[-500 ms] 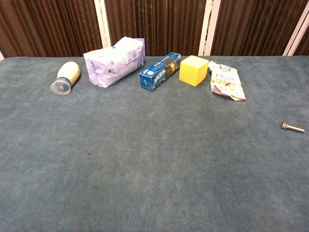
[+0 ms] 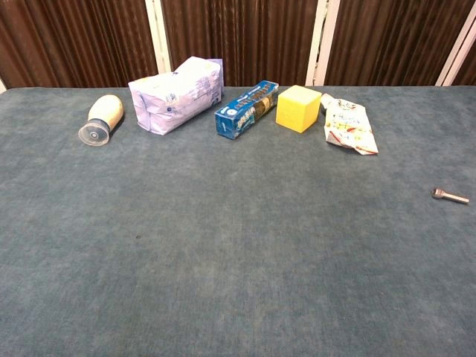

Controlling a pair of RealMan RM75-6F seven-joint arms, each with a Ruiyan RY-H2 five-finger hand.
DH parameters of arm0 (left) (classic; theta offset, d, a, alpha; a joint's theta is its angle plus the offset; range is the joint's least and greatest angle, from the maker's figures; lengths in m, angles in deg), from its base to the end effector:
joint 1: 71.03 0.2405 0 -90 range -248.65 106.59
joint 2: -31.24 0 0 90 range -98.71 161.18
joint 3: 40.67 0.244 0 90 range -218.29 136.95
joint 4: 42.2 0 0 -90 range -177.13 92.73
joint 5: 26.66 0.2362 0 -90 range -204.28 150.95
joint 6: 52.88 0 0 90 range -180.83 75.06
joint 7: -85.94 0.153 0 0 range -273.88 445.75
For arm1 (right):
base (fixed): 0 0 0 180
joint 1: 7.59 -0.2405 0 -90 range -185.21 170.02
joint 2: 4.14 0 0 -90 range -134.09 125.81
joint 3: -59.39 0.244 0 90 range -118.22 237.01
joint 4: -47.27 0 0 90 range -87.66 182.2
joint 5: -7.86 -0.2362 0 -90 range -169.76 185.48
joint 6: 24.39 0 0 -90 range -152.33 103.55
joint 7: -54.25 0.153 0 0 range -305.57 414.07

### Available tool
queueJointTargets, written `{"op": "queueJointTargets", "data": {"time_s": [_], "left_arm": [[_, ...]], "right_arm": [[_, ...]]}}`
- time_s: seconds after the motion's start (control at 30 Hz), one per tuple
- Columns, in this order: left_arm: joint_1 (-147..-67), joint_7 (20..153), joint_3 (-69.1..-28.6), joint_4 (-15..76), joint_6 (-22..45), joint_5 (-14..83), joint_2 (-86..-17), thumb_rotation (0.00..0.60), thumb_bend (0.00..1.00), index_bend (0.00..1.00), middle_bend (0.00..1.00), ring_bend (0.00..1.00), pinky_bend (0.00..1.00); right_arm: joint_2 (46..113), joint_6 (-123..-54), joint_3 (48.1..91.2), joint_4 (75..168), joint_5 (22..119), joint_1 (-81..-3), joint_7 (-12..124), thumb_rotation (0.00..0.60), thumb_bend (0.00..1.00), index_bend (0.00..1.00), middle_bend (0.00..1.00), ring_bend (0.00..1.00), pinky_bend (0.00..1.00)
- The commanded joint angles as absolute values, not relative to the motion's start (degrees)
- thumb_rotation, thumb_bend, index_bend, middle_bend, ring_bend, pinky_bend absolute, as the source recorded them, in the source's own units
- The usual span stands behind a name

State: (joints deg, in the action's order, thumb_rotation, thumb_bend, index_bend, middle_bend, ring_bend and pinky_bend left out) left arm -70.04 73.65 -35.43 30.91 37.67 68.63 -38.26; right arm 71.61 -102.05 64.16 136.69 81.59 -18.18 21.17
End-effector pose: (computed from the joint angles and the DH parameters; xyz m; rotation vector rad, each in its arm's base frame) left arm -0.3666 0.1245 0.1187 -1.5153 -0.9396 -0.8615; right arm -0.3064 -0.2255 0.0638 1.4937 -0.7108 0.4956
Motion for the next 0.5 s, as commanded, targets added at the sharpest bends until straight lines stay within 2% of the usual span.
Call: {"op": "queueJointTargets", "data": {"time_s": [0.03,0.2,0.5], "left_arm": [[-70.2,73.3,-35.3,30.9,37.6,68.7,-38.1,0.600,0.39,0.00,0.00,0.00,0.05],[-70.2,72.7,-35.2,30.9,37.6,68.8,-37.9,0.600,0.39,0.00,0.00,0.00,0.05],[-70.8,72.4,-34.7,31.1,35.7,68.6,-37.5,0.600,0.40,0.00,0.00,0.00,0.05]], "right_arm": [[77.1,-97.9,66.6,132.5,76.4,-23.3,9.1,0.600,0.40,0.43,0.00,0.00,0.00],[81.4,-94.3,69.1,126.6,73.1,-24.9,16.9,0.600,0.40,0.48,0.00,0.00,0.00],[85.1,-82.6,73.8,114.2,70.5,-26.3,48.8,0.600,0.40,0.53,0.00,0.00,0.00]]}}
